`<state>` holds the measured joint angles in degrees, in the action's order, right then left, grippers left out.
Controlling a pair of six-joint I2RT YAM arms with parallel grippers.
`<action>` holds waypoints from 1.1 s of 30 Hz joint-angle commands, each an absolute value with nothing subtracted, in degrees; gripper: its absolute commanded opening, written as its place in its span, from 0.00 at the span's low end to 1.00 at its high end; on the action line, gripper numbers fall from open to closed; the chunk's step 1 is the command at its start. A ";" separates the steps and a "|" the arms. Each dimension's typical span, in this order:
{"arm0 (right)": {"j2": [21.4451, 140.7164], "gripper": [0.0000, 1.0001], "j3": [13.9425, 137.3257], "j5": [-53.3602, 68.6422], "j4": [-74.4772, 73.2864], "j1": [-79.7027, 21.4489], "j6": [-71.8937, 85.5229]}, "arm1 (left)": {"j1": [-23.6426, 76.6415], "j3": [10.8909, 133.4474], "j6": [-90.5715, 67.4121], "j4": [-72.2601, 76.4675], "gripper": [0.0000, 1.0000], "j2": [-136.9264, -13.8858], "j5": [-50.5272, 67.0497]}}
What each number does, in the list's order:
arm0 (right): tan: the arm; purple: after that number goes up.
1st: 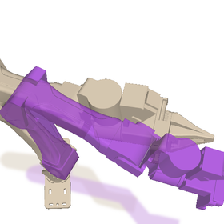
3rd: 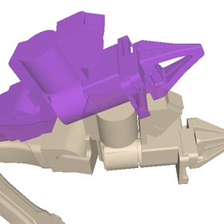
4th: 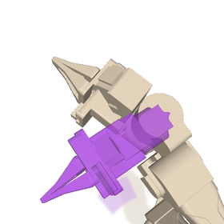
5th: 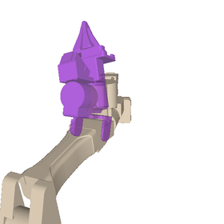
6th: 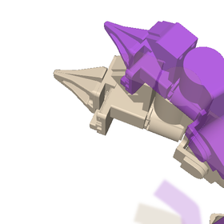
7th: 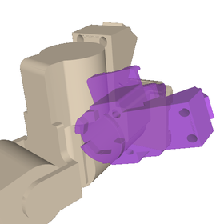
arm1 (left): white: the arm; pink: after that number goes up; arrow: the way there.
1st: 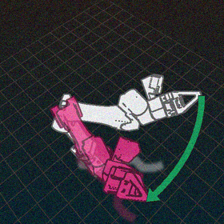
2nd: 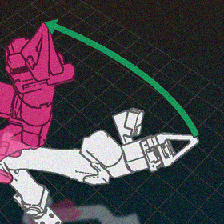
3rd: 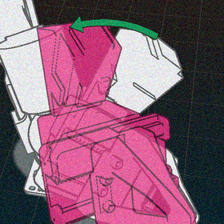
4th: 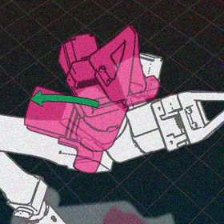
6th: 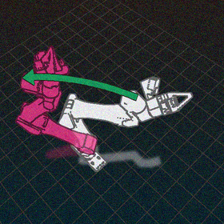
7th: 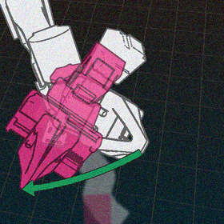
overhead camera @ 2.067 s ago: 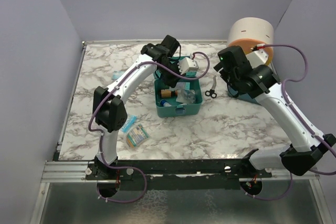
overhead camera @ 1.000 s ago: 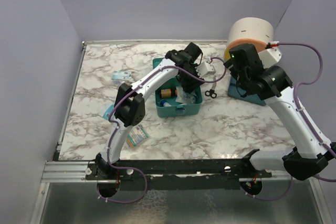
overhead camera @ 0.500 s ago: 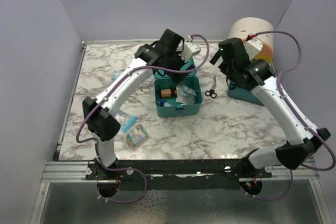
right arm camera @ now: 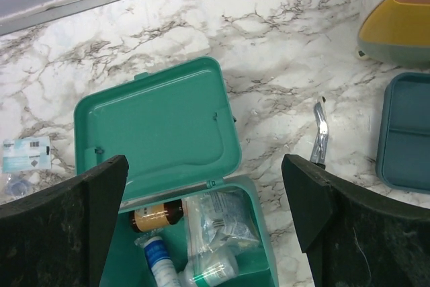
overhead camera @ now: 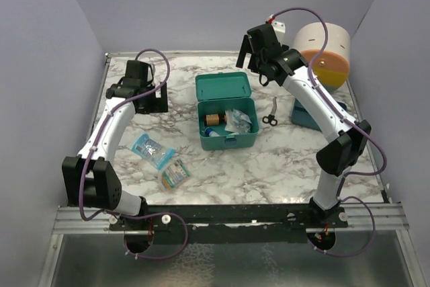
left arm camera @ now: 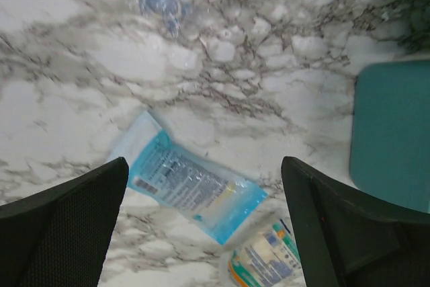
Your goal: Organize the medicine kit
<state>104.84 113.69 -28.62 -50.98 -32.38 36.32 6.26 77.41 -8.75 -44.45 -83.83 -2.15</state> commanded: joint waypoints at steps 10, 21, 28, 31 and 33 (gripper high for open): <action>111.20 1.00 121.97 -27.15 -52.01 -29.64 32.83 | 3.22 57.12 -37.88 -42.06 0.99 -79.01 -0.85; 111.54 1.00 122.72 -27.44 -53.98 -29.09 31.74 | 0.04 50.37 -47.26 -37.69 0.98 -81.02 -0.27; 110.30 1.00 121.29 -27.56 -54.16 -29.09 32.23 | -1.23 46.73 -50.25 -33.16 0.97 -81.39 -0.60; 109.49 1.00 120.41 -28.00 -54.29 -29.05 32.35 | -1.76 45.34 -50.19 -32.67 0.96 -81.30 -0.60; 109.18 1.00 120.09 -28.04 -54.26 -29.00 32.34 | -1.99 43.96 -50.01 -31.82 0.95 -80.89 -0.69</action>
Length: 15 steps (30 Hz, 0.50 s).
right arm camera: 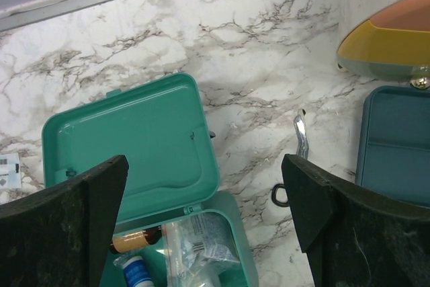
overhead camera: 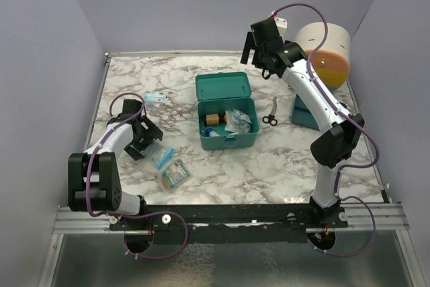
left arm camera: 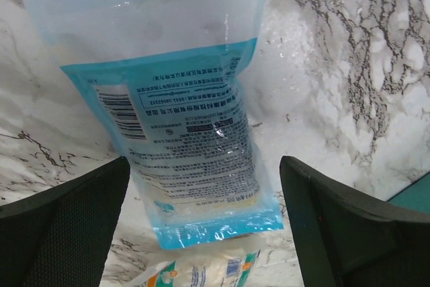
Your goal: Organize the medicine kit
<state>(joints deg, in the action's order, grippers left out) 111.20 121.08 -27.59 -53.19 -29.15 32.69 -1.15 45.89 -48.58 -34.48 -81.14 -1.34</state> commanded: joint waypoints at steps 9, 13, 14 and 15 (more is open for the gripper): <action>109.35 1.00 120.31 -28.04 -53.71 -28.82 32.56 | -3.19 41.16 -49.61 -30.08 0.49 -80.69 -1.24; 108.93 1.00 119.46 -28.04 -53.40 -28.55 33.01 | -3.38 43.63 -47.54 -31.12 0.27 -80.83 -1.15; 108.79 1.00 119.04 -28.04 -53.17 -28.56 33.03 | -3.40 44.89 -46.45 -31.50 0.25 -80.92 -1.06; 108.53 1.00 118.60 -28.04 -52.87 -28.50 33.11 | -3.37 46.52 -45.05 -32.16 0.25 -81.11 -1.05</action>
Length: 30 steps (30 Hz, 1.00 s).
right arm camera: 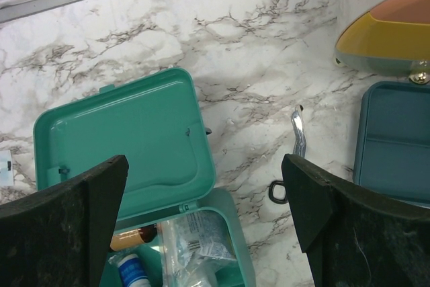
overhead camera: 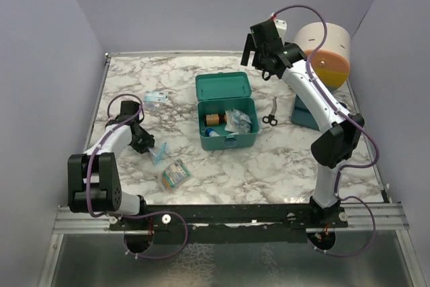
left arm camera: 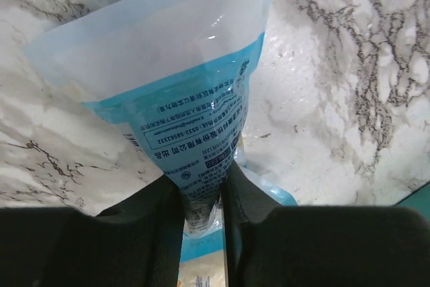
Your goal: Organize the medicine kit
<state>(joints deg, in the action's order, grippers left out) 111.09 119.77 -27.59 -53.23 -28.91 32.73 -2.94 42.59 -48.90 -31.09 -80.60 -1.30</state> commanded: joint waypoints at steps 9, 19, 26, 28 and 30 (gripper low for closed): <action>106.78 1.00 115.92 -27.95 -49.99 -27.49 33.97 | -3.59 70.09 -26.26 -37.30 0.24 -85.68 3.52; 105.78 1.00 116.10 -30.06 -47.54 -24.01 35.28 | 9.60 97.04 -18.88 -46.35 0.21 -96.56 10.96; 103.86 1.00 114.95 -30.80 -47.02 -22.89 36.52 | 20.78 100.34 -19.85 -46.54 0.21 -100.74 9.58; 102.78 1.00 113.29 -31.29 -47.10 -22.84 37.08 | 22.65 99.68 -20.96 -46.67 0.20 -101.36 9.58; 101.29 1.00 111.22 -31.75 -47.10 -22.78 37.98 | 23.90 98.12 -22.27 -46.67 0.20 -101.50 9.64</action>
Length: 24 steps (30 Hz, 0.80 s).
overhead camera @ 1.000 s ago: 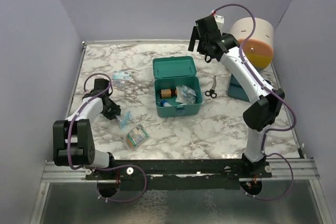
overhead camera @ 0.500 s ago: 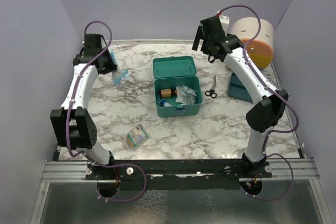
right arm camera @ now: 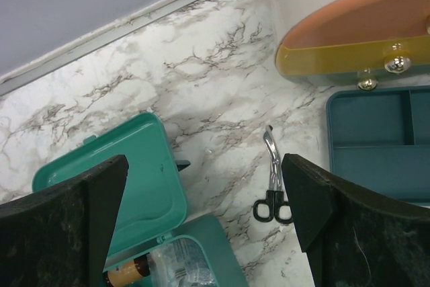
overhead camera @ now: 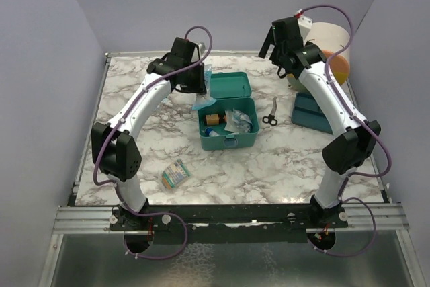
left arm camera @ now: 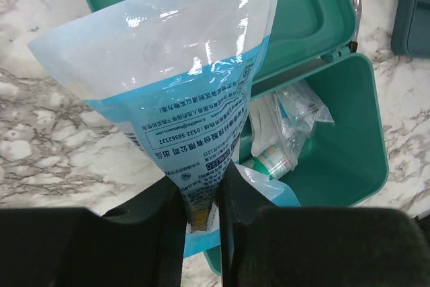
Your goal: Organize the medicine kit
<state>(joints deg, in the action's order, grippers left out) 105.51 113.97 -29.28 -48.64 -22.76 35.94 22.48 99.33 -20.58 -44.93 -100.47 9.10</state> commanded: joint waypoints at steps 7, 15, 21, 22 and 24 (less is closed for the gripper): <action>96.46 1.00 104.21 -32.94 -47.34 -22.24 40.92 | 27.20 93.20 -26.03 -46.51 0.19 -101.51 10.70; 94.41 1.00 100.55 -32.97 -47.63 -22.03 42.85 | 29.44 91.53 -29.54 -46.41 0.19 -102.90 11.76; 94.18 1.00 98.64 -32.79 -47.51 -21.89 43.46 | 30.12 90.40 -31.01 -46.41 0.18 -105.20 13.62; 94.15 1.00 98.36 -32.74 -47.48 -21.80 43.47 | 30.26 89.97 -31.19 -46.41 0.17 -105.47 13.81; 94.07 1.00 97.76 -32.64 -47.33 -21.52 43.51 | 30.45 88.99 -31.55 -46.51 0.17 -106.08 14.32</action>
